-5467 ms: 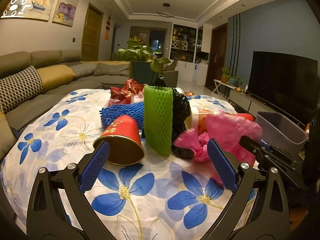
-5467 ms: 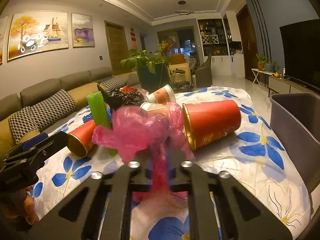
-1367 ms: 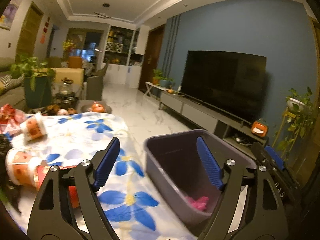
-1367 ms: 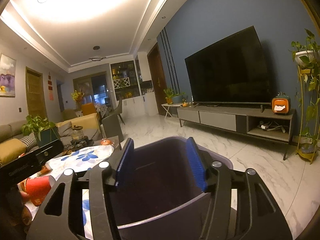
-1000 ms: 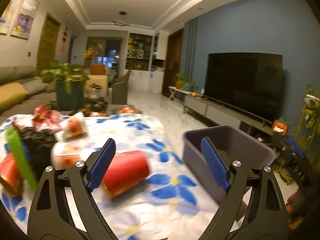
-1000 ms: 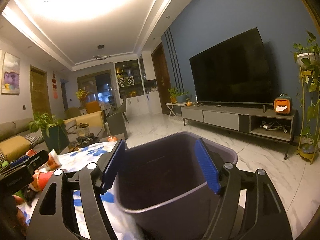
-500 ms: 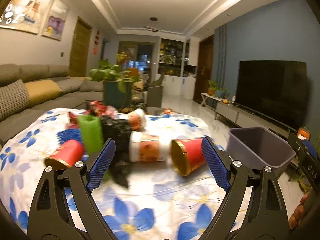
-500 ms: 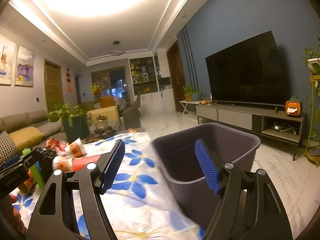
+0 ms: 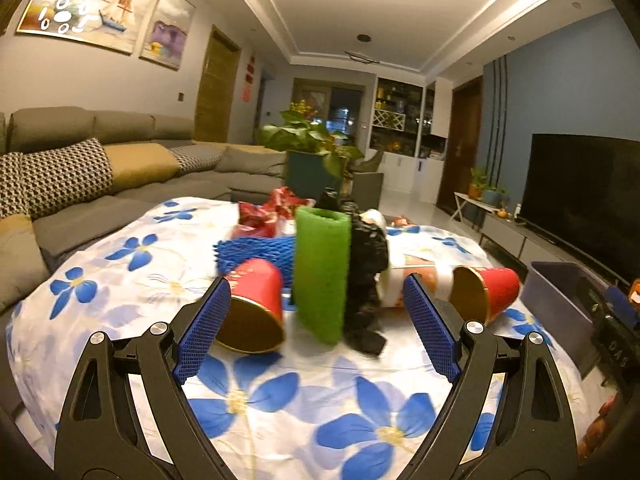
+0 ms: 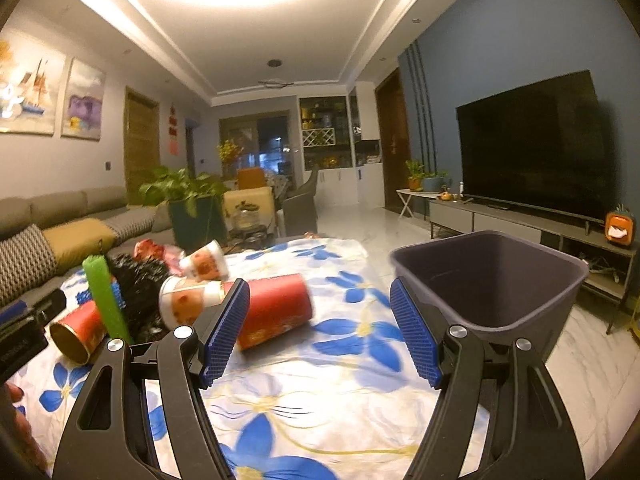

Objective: Collect trash
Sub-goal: 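Move both tools back to the table toward the red paper cups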

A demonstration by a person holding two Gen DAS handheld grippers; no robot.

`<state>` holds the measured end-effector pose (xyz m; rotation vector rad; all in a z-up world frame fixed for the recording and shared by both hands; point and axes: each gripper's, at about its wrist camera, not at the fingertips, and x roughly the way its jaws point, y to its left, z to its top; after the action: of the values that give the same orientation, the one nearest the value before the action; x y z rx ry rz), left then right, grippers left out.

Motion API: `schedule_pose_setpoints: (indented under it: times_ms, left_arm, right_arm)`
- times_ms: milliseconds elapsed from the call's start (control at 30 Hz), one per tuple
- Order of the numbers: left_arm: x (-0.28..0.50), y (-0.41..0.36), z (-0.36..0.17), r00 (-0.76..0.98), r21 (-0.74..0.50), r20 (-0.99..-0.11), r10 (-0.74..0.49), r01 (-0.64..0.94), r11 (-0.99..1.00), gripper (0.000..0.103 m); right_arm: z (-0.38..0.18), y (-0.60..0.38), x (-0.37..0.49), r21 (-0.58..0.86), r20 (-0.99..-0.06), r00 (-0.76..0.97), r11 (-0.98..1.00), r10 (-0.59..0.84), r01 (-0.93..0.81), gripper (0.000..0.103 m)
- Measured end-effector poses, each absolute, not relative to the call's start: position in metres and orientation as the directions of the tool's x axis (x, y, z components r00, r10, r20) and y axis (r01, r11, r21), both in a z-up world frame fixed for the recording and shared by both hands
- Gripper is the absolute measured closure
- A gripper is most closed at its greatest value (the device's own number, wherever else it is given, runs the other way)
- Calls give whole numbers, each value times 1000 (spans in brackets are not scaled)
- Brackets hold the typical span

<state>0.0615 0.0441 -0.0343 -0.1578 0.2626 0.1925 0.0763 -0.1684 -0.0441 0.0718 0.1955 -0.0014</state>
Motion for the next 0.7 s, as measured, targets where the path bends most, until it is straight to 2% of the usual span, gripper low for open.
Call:
schedule_pose_setpoints:
  times_ms: [400, 667, 700]
  left_arm:
    - [68, 71, -39, 943, -155, -273, 191, -239, 959, 17]
    - [79, 81, -41, 944, -169, -276, 183, -235, 957, 17]
    - [81, 81, -42, 944, -171, -277, 181, -234, 957, 17]
  right_arm:
    - [-52, -117, 122, -35, -269, 963, 999, 0, -10, 33]
    - [-66, -96, 151, -135, -346, 936, 991, -61, 15, 40]
    - [-67, -95, 154, -139, -355, 932, 990, -65, 16, 44]
